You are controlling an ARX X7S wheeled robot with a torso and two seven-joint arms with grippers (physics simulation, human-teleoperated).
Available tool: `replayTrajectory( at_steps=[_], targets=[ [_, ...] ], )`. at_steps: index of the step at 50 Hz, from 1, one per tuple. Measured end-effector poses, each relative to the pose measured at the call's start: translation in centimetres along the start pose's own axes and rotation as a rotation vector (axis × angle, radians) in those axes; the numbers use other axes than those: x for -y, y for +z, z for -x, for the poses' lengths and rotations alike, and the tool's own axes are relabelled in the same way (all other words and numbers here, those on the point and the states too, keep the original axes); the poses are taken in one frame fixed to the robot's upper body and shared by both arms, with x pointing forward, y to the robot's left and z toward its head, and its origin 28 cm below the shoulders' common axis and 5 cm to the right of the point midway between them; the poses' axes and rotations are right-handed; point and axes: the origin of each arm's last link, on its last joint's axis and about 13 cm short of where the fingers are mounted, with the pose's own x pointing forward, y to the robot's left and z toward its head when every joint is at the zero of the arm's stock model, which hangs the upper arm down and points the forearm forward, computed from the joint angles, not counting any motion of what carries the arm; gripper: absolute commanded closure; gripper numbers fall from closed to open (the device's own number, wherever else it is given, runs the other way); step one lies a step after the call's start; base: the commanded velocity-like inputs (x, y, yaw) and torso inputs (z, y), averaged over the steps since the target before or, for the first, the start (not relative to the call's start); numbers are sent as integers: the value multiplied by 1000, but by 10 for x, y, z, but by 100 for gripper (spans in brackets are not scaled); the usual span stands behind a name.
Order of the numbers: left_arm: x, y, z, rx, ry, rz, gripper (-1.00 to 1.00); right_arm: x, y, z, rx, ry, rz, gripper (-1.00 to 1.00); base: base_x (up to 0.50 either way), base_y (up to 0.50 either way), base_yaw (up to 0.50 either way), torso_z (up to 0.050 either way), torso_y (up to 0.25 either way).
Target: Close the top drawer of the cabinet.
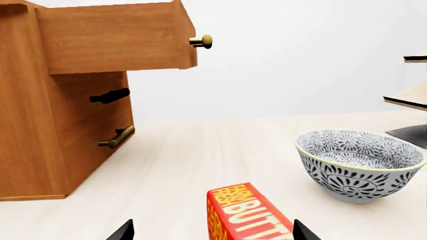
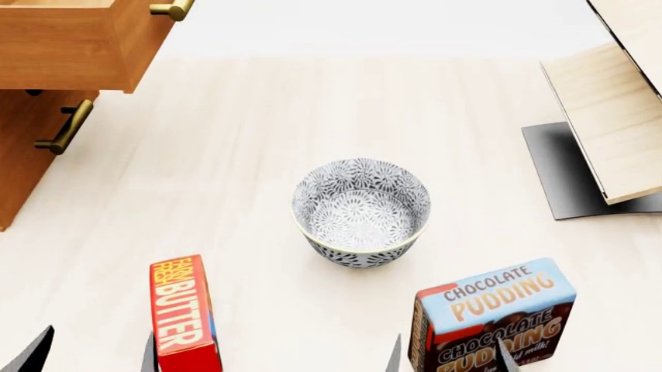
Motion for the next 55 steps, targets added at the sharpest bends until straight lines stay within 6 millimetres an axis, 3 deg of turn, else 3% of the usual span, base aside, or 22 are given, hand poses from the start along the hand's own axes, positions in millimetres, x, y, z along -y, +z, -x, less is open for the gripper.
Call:
replayTrajectory(
  at_steps=[16, 24, 55],
  targets=[
    [-2, 62, 14, 180, 6, -26, -100, 0, 61, 12, 172, 6, 14, -100, 0, 0, 0, 0, 0],
    [-2, 82, 24, 246, 5, -31, -100, 1, 82, 22, 232, 8, 16, -100, 125, 0, 0, 0, 0],
    [-3, 92, 34, 291, 11, -24, -100, 1, 95, 33, 281, 13, 8, -100, 484, 0, 0, 0, 0]
  ],
)
